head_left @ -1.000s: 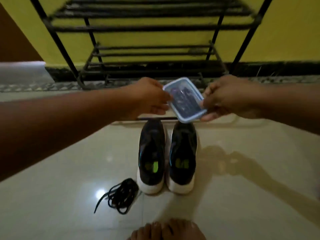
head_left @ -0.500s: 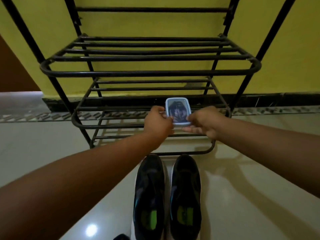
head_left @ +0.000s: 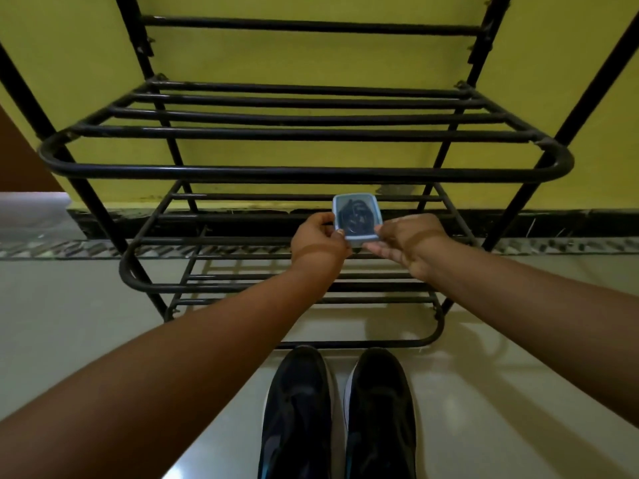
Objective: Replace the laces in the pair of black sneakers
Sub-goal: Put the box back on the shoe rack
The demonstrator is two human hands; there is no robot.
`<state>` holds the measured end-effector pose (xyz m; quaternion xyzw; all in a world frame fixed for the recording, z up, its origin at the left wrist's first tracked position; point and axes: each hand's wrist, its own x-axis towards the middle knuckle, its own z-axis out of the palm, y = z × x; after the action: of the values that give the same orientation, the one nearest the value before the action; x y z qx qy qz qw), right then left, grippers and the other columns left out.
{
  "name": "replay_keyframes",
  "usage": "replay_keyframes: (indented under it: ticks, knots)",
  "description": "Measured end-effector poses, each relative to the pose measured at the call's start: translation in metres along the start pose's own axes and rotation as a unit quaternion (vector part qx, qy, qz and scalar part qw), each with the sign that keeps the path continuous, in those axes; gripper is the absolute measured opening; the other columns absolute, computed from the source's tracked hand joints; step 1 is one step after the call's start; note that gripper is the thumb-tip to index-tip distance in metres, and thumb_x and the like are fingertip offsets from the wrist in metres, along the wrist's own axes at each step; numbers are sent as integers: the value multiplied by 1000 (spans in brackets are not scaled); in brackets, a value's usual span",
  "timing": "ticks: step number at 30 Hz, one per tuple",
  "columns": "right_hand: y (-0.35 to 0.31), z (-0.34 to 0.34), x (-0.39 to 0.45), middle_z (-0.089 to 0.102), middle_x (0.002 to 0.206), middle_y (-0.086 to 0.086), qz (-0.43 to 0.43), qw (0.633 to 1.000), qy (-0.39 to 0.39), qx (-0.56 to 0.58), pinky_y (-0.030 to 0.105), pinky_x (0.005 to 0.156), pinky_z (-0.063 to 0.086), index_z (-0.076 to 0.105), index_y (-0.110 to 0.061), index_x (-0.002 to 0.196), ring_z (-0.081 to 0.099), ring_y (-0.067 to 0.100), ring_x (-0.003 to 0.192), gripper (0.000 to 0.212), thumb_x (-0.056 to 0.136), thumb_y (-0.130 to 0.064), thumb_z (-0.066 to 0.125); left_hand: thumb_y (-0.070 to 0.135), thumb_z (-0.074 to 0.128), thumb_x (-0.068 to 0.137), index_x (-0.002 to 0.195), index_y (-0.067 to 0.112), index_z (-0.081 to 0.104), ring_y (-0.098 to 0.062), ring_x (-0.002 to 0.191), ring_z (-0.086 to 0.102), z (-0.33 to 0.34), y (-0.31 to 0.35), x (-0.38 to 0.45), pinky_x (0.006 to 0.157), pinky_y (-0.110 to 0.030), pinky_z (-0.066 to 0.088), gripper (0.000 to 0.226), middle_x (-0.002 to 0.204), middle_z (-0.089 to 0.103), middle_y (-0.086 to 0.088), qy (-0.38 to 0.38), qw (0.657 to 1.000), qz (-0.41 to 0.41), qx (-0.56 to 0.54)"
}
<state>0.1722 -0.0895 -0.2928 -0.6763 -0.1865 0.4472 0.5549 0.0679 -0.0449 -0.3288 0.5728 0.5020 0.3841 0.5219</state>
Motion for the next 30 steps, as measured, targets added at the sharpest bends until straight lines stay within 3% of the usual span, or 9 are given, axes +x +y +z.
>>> replay_keyframes:
  ticks: [4, 11, 14, 17, 20, 24, 27, 30]
  knots:
    - [0, -2, 1, 63, 86, 20, -1, 1000, -15, 13, 26, 57, 59, 53, 5, 115, 68, 24, 71, 24, 92, 0, 52, 10, 50, 96, 128, 11, 50, -19, 93, 66, 2, 0, 3, 81, -35, 57, 32, 110, 62, -6, 14, 1000, 2, 0]
    - [0, -1, -1, 63, 80, 20, -6, 1000, -9, -25, 27, 56, 59, 51, 5, 119, 68, 23, 67, 26, 94, -3, 51, 11, 46, 98, 126, 12, 50, -20, 97, 64, 5, 0, 1, 78, -29, 56, 29, 114, 61, -7, 26, 1000, 9, 2]
    - [2, 0, 0, 62, 80, 17, -14, 999, 10, -42, 24, 52, 57, 53, 2, 116, 66, 19, 64, 24, 95, -8, 52, 14, 44, 98, 131, 12, 46, -22, 99, 64, 4, 1, 1, 80, -34, 57, 32, 117, 60, -8, 26, 1000, -4, 6]
    - [9, -3, -1, 60, 79, 9, -45, 994, 66, -72, 22, 45, 49, 57, -8, 108, 54, 12, 56, 15, 95, -14, 54, 18, 45, 98, 133, 14, 43, -22, 101, 62, -2, -1, -3, 82, -40, 57, 35, 116, 58, -7, 39, 999, -16, 24]
    - [17, -13, -14, 54, 80, 6, -104, 987, 84, -86, 26, 44, 39, 54, -14, 96, 43, 13, 54, 4, 93, -12, 54, 20, 45, 99, 122, 17, 50, -19, 99, 60, -16, -1, -13, 85, -43, 55, 25, 110, 57, -3, 31, 995, 60, 79]
    - [38, -27, -51, 50, 73, 1, -197, 970, 32, -136, 25, 43, 34, 48, -22, 76, 41, 13, 53, 22, 94, -9, 53, 18, 44, 99, 103, 23, 51, -17, 89, 62, -48, 11, -51, 81, -43, 56, 9, 91, 59, 6, -5, 979, 166, 119]
    - [71, -30, -91, 49, 69, -1, -221, 961, -23, -166, 25, 47, 35, 50, -22, 75, 43, 11, 54, 23, 92, -8, 55, 19, 44, 99, 110, 18, 55, -13, 86, 63, -81, 8, -98, 75, -30, 57, 16, 95, 63, 1, -48, 973, 172, 146]
    - [109, -31, -130, 52, 67, -4, -237, 937, -107, -234, 14, 52, 38, 54, -19, 76, 47, 0, 53, 20, 89, -5, 59, 19, 44, 99, 109, 18, 58, -7, 83, 63, -118, -22, -144, 68, -20, 55, 17, 92, 63, 5, -53, 970, 165, 173]
